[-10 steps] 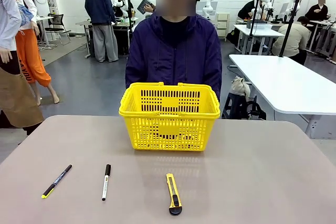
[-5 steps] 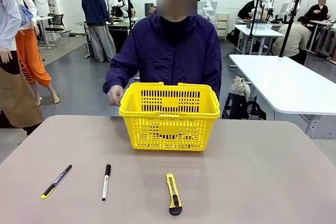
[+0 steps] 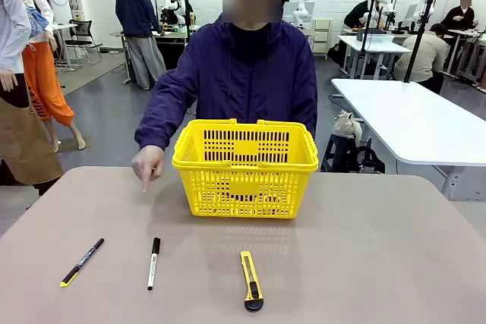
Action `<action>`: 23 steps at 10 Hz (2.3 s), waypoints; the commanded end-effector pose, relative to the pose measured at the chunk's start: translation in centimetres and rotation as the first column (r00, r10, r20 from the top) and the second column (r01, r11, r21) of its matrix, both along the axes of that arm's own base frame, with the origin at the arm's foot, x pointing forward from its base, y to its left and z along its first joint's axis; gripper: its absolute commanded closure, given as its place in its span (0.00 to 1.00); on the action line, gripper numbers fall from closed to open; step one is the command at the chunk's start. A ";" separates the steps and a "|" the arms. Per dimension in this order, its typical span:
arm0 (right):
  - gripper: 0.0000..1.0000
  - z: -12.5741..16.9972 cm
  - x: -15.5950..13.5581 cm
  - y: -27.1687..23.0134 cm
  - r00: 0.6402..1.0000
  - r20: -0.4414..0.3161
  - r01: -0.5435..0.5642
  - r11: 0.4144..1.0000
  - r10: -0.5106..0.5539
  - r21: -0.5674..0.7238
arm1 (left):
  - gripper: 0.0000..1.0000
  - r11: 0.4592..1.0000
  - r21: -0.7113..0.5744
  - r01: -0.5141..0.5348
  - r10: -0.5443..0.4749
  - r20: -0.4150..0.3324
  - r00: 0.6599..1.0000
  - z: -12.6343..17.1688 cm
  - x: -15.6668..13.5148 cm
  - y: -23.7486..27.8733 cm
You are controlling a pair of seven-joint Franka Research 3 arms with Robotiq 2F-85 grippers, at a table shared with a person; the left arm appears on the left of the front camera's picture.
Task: Place the items the person wants into the basket.
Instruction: Pick up the item the person points to and place it in the Market Basket.
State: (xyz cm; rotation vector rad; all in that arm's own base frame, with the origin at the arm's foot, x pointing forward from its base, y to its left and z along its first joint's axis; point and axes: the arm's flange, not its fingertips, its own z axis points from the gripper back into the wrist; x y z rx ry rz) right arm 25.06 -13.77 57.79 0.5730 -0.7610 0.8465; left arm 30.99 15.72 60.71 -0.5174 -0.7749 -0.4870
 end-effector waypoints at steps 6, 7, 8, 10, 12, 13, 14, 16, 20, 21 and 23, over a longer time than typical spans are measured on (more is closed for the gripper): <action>0.00 -0.2 0.2 0.0 1.000 0.008 -0.009 1.000 0.008 0.015 | 0.00 1.000 -0.006 0.012 -0.012 0.016 1.000 -0.1 0.0 0.2; 0.00 -0.2 0.2 0.0 1.000 0.008 -0.009 1.000 0.008 0.015 | 0.00 1.000 -0.006 0.012 -0.012 0.016 1.000 -0.1 0.0 0.2; 0.00 -0.2 0.2 0.0 1.000 0.008 -0.009 1.000 0.008 0.015 | 0.00 1.000 -0.006 0.012 -0.012 0.016 1.000 -0.1 0.0 0.2; 0.00 -0.2 0.2 0.0 1.000 0.008 -0.009 1.000 0.008 0.015 | 0.00 0.998 0.068 -0.006 0.008 -0.037 0.999 0.0 0.1 -1.7; 0.00 -0.2 0.2 0.0 1.000 0.008 -0.009 1.000 0.008 0.015 | 0.00 0.965 0.250 0.083 -0.057 -0.108 0.993 -1.2 0.1 -6.5; 0.00 -0.2 0.2 0.0 1.000 0.008 -0.009 1.000 0.008 0.015 | 0.00 0.944 0.314 0.104 -0.060 -0.149 0.987 -2.2 0.6 -8.8; 0.00 -0.2 0.2 0.0 1.000 0.008 -0.009 1.000 0.008 0.015 | 0.00 0.928 0.352 0.121 -0.051 -0.203 0.978 -3.5 1.3 -10.9; 0.00 -0.2 0.2 0.0 1.000 0.008 -0.009 1.000 0.008 0.015 | 0.00 0.900 0.429 0.074 0.053 -0.276 0.960 -6.8 2.7 -15.5; 0.00 -0.2 0.2 0.0 1.000 0.008 -0.009 1.000 0.008 0.015 | 0.00 0.817 0.518 -0.254 0.371 -0.134 0.919 -11.8 2.2 -22.0; 0.00 -0.2 0.2 0.0 1.000 0.008 -0.009 1.000 0.008 0.015 | 0.00 0.805 0.541 -0.244 0.370 -0.136 0.919 -12.6 1.5 -22.8; 0.00 -0.2 0.2 0.0 1.000 0.008 -0.009 1.000 0.008 0.015 | 0.00 0.782 0.583 -0.219 0.383 -0.173 0.907 -13.9 0.7 -24.1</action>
